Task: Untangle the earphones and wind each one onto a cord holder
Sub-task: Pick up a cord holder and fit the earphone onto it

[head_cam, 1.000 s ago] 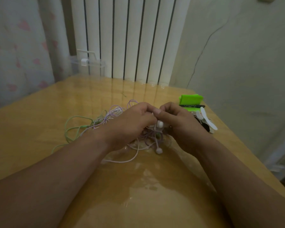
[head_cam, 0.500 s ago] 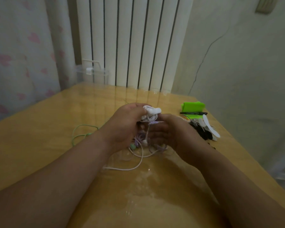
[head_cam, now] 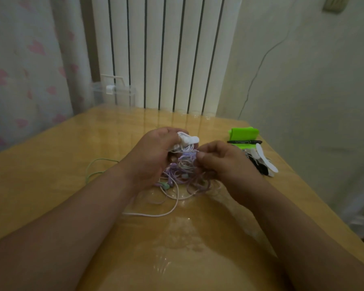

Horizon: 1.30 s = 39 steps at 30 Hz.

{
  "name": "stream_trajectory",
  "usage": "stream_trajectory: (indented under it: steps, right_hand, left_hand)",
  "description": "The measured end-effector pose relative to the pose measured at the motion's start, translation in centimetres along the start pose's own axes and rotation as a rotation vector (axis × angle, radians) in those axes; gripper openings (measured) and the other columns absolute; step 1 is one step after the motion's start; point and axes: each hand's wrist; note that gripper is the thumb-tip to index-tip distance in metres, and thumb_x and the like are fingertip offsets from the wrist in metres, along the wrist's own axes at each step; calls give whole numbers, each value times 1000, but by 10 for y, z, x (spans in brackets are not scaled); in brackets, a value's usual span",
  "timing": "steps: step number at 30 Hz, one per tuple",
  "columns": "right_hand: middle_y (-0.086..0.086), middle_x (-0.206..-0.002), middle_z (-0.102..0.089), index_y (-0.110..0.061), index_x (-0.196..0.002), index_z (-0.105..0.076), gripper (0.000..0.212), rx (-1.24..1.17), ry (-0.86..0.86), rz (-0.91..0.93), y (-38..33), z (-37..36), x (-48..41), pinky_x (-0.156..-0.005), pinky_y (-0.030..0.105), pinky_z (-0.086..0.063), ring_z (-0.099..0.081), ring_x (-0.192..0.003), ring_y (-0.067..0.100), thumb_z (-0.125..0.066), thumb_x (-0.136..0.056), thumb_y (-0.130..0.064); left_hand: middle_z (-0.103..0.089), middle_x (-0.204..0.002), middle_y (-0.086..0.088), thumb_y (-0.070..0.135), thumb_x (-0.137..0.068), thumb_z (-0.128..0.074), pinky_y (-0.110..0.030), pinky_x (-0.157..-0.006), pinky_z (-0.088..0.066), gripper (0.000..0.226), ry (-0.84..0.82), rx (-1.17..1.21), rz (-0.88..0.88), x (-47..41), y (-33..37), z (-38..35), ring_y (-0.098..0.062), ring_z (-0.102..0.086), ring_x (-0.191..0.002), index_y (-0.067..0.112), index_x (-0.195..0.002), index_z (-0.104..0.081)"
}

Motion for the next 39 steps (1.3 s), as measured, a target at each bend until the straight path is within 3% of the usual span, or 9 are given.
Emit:
stream_trajectory:
  steps: [4,6,10,14,18,22,27,35,39]
  right_hand:
    - [5,-75,-70,-3,-99,-68,7,-79,80,60,0,11,-5,-63,29,-52,-64,-68,17,-66,-99,-9]
    - [6,-77,-70,-2,-101,-70,9,-85,61,41,2,11,-6,-64,30,-50,-62,-69,18,-63,-100,-8]
    - [10,-79,-71,-3,-99,-71,14,-120,32,29,0,13,-8,-62,30,-48,-63,-69,18,-57,-97,0]
    - [7,-81,-72,2,-108,-66,20,-126,17,45,3,17,-9,-63,30,-50,-64,-69,17,-60,-104,-16]
    - [6,-78,-68,1,-103,-70,39,-39,7,87,5,17,-8,-61,27,-49,-58,-67,16,-67,-95,-36]
    - [11,-81,-71,-8,-97,-71,30,89,45,160,6,7,-4,-59,24,-51,-62,-67,13,-76,-89,-37]
    - [0,-89,-77,-16,-101,-76,11,231,68,272,6,8,-5,-70,27,-60,-73,-81,11,-69,-99,-24]
    - [-8,-96,-78,-18,-107,-78,13,263,55,330,10,3,-5,-79,24,-60,-73,-92,7,-68,-100,-13]
    - [-5,-90,-79,-16,-103,-78,8,234,85,308,12,3,-5,-76,26,-62,-75,-85,9,-73,-96,-17]
  left_hand:
    - [-73,-101,-19,24,-88,-61,-32,-66,-49,29,-86,-241,-20,1,-3,2,-21,-62,-79,10,-110,-76]
    - [-74,-102,-19,20,-92,-61,-37,-71,-53,24,-78,-280,-22,0,-3,3,-23,-65,-82,12,-108,-76]
    - [-72,-90,-12,10,-100,-56,-21,-57,-46,21,-44,-311,-28,1,-3,5,-8,-61,-66,11,-106,-76]
    - [-75,-106,-18,20,-94,-59,-35,-74,-50,25,-133,-307,3,3,-3,6,-21,-66,-86,16,-110,-78]
    - [-77,-104,-16,11,-98,-56,-34,-76,-54,25,-229,-306,37,6,-1,4,-23,-71,-86,13,-111,-76]
    - [-76,-99,-20,8,-99,-54,-32,-69,-52,24,-310,-377,62,10,-5,-1,-25,-69,-78,17,-115,-70]
    - [-74,-102,-16,8,-100,-54,-29,-62,-45,26,-226,-245,114,8,-7,-4,-22,-61,-84,15,-121,-68]
    - [-66,-96,-13,10,-101,-52,-30,-57,-41,15,-196,-217,137,2,-17,-4,-30,-54,-88,7,-109,-63]
    - [-65,-99,-23,22,-89,-55,-36,-62,-38,39,-271,-209,141,4,-19,-4,-34,-52,-85,-3,-118,-62]
Point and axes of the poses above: each hand's wrist, its own x-axis away from the middle knuckle, its own z-axis out of the back of the hand, y = z × x
